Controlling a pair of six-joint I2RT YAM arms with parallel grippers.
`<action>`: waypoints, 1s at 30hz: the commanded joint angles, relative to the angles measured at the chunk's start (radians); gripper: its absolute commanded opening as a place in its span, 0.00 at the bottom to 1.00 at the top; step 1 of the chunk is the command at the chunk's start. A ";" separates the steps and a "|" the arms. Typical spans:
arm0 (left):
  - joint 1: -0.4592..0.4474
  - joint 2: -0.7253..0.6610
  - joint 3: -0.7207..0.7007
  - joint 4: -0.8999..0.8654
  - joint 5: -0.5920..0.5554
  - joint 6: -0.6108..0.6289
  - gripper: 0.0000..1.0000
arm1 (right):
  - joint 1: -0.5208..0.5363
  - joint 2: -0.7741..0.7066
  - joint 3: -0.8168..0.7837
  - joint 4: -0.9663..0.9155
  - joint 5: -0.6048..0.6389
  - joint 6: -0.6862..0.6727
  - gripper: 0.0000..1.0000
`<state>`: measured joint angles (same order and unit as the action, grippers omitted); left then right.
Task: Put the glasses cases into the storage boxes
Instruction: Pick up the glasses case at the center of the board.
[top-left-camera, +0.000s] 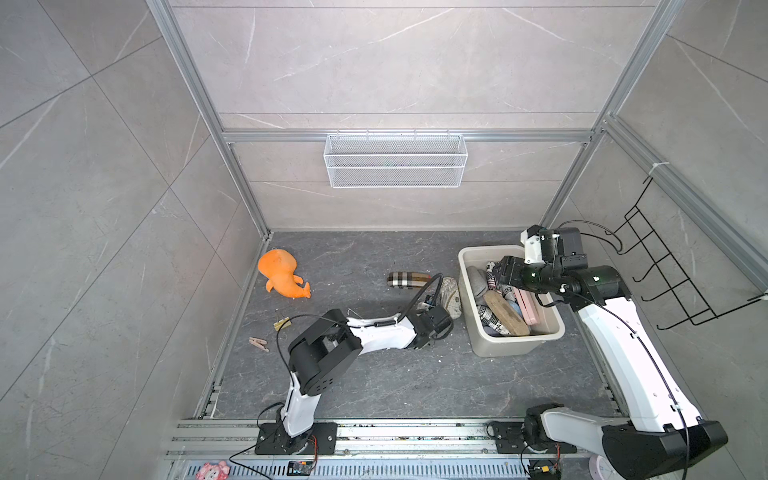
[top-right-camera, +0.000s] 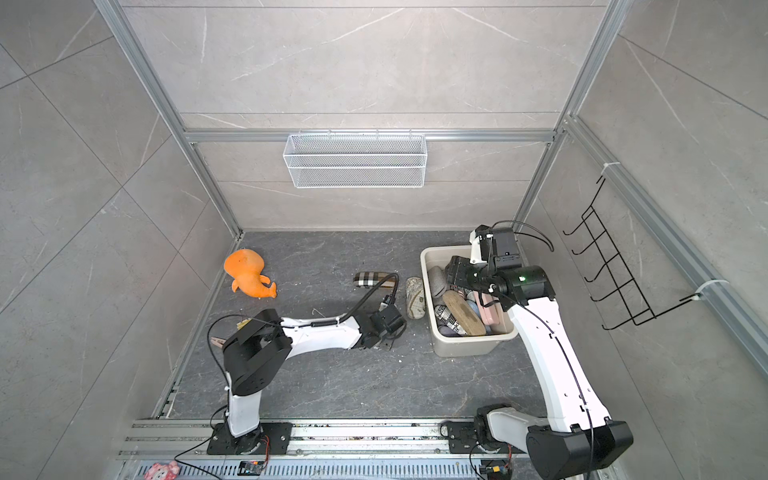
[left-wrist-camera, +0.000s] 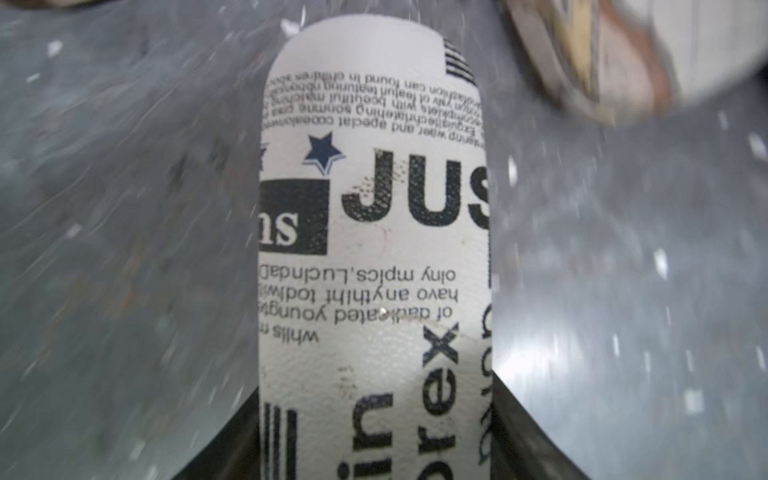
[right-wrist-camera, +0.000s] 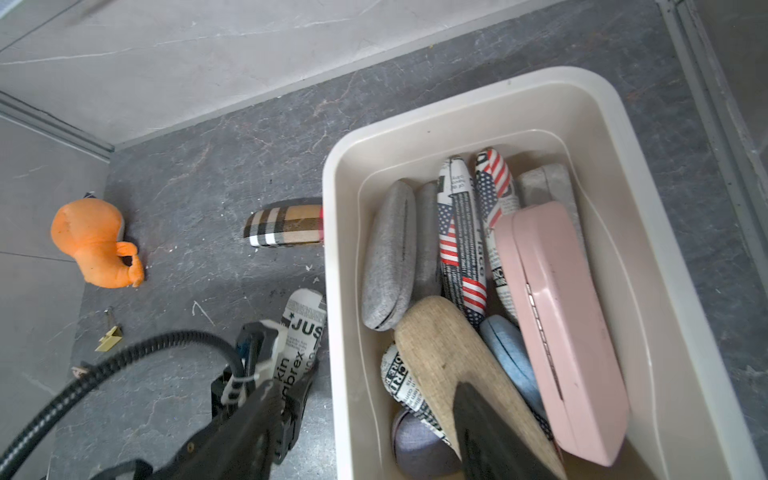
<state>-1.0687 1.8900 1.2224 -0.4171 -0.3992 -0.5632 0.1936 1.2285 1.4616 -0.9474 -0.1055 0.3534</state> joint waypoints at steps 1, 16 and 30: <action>-0.016 -0.188 -0.058 0.015 -0.098 -0.063 0.58 | 0.049 -0.001 0.044 0.017 -0.013 0.035 0.68; 0.008 -0.782 -0.460 0.259 -0.160 0.002 0.58 | 0.305 0.042 -0.009 0.278 0.000 0.147 0.68; 0.191 -0.830 -0.519 0.438 0.133 -0.010 0.58 | 0.446 0.077 -0.014 0.274 0.103 0.150 0.69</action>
<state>-0.8932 1.0691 0.7010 -0.1043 -0.3485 -0.5835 0.6212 1.3010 1.4563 -0.6914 -0.0376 0.4850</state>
